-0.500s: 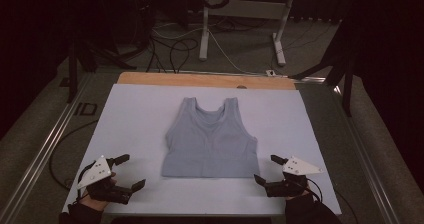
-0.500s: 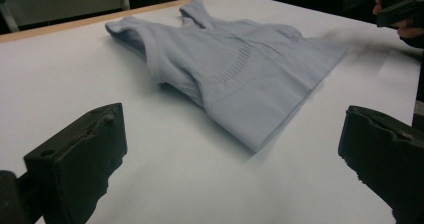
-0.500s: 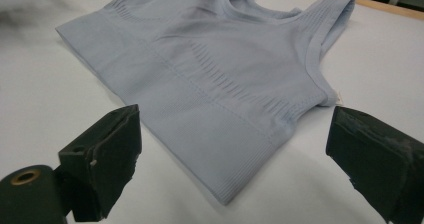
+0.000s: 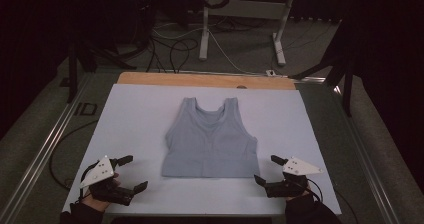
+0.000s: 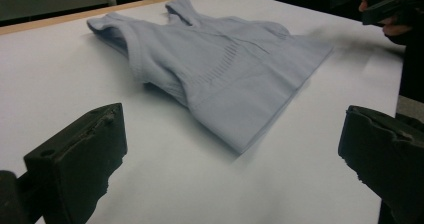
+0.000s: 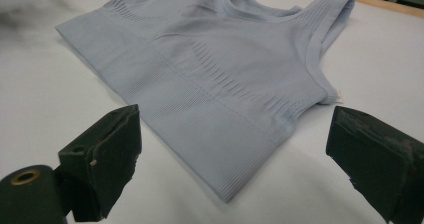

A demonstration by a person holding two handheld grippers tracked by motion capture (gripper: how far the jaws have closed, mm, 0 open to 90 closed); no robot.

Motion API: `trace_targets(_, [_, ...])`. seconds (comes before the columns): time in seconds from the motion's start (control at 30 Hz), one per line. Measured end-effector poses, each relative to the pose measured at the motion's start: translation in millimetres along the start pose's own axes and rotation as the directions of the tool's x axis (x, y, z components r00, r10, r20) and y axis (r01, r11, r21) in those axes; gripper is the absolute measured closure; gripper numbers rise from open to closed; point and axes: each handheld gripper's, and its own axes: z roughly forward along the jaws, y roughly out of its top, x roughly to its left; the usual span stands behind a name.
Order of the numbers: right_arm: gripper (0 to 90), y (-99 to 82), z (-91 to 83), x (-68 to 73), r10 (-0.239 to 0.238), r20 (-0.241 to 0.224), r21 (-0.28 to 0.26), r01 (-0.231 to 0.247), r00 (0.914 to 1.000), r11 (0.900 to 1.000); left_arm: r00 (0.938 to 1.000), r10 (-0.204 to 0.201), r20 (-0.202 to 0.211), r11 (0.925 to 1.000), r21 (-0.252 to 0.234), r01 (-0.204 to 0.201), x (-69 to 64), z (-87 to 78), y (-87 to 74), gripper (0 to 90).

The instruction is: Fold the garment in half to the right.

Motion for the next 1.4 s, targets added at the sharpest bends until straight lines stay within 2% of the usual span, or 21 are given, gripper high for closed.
trace_targets(0.2, [7.8,3.2,-0.8,2.6,0.001,0.001,-0.003,-0.001,1.0000,1.0000,0.9996,-0.001,0.027,1.0000,0.003,0.001,-1.6,1.2,5.2,0.0])
trace_targets(0.33, [7.8,11.0,-2.7,8.0,0.001,-0.021,-0.009,-0.001,0.9998,1.0000,0.9991,0.004,0.043,1.0000,0.003,-0.004,-5.5,1.2,9.7,0.0])
trace_targets(0.43, [7.7,21.2,-6.7,11.6,0.000,-0.031,-0.037,-0.001,0.9995,0.9993,0.9987,0.009,0.051,0.9999,0.004,-0.009,-7.8,1.3,14.2,0.0])
trace_targets(0.6, [7.8,38.3,-10.8,16.7,-0.021,-0.032,-0.044,0.020,0.9993,0.9988,0.9978,0.018,0.064,0.9998,-0.007,-0.017,-11.2,-1.2,27.0,0.0])
trace_targets(0.87, [7.8,70.4,-17.7,13.3,-0.033,-0.048,-0.074,0.030,0.9983,0.9968,0.9965,0.037,0.074,0.9993,0.000,-0.037,-11.7,-6.5,50.8,0.0])
trace_targets(0.93, [7.8,80.6,-19.0,12.3,-0.057,-0.044,-0.083,0.054,0.9974,0.9951,0.9965,0.042,0.073,0.9991,0.005,-0.042,-11.3,-7.1,56.3,0.0])
trace_targets(1.2, [7.8,103.5,-12.9,8.3,-0.073,-0.048,-0.100,0.068,0.9962,0.9927,0.9953,0.057,0.078,0.9979,0.025,-0.059,-11.7,-3.5,69.5,0.0])
trace_targets(1.23, [7.8,105.8,-11.3,7.8,-0.070,-0.053,-0.103,0.064,0.9961,0.9927,0.9946,0.056,0.088,0.9979,0.028,-0.059,-10.8,-1.8,72.7,0.0])
trace_targets(1.4, [7.8,118.1,-0.2,4.7,-0.084,-0.069,-0.110,0.076,0.9941,0.9910,0.9952,0.054,0.082,0.9971,0.050,-0.058,-8.4,4.3,78.7,0.0])
